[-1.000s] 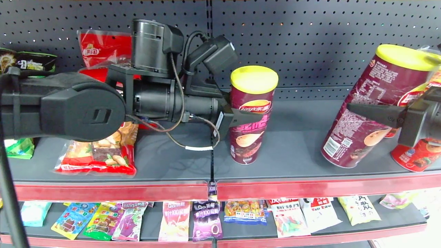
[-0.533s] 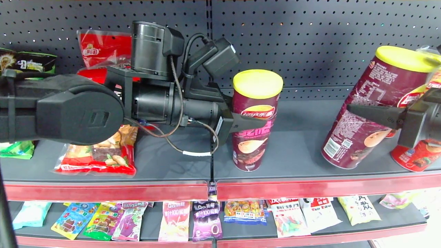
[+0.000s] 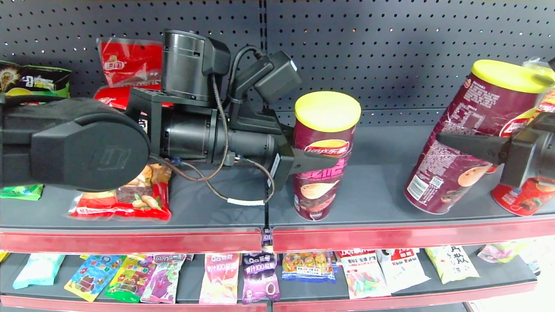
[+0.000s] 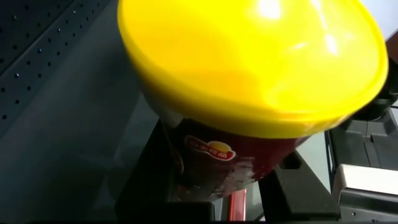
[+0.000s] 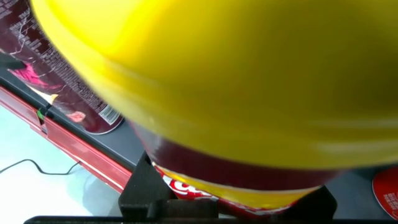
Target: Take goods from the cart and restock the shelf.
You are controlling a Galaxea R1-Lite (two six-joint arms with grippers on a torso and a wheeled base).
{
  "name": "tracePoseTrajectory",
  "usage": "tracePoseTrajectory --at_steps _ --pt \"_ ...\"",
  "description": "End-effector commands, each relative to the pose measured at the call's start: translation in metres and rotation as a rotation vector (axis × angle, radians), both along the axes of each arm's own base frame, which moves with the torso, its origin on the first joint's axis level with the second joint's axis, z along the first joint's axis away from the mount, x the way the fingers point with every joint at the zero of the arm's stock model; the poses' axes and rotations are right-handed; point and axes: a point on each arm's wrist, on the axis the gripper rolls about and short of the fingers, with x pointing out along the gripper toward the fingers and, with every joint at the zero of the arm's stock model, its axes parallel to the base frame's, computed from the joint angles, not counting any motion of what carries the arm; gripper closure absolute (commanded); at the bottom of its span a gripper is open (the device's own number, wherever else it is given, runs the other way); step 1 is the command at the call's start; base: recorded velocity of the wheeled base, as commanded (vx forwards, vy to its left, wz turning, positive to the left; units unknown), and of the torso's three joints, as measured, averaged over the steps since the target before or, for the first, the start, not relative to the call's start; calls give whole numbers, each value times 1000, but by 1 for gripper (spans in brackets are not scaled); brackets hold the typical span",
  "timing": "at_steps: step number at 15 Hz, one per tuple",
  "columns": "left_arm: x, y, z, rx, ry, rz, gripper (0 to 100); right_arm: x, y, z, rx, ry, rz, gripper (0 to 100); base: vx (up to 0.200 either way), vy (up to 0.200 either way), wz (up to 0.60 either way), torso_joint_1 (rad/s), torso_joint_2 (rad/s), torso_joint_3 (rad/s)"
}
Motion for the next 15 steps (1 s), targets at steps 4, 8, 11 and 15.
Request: tracePoseTrajectory --at_steps 4,8,11,15 --pt "-4 -3 0 1 4 -15 100 0 0 0 0 -1 -1 100 0 0 0 0 0 0" --pt "-6 -4 0 -4 19 -14 100 0 0 1 1 -3 2 100 0 0 0 0 0 0" --pt "-5 -4 -1 0 21 -13 100 1 1 1 -1 -2 6 100 0 0 0 0 0 0" --pt "-4 -5 -5 7 32 -6 100 5 4 1 -4 2 12 100 0 0 0 0 0 0"
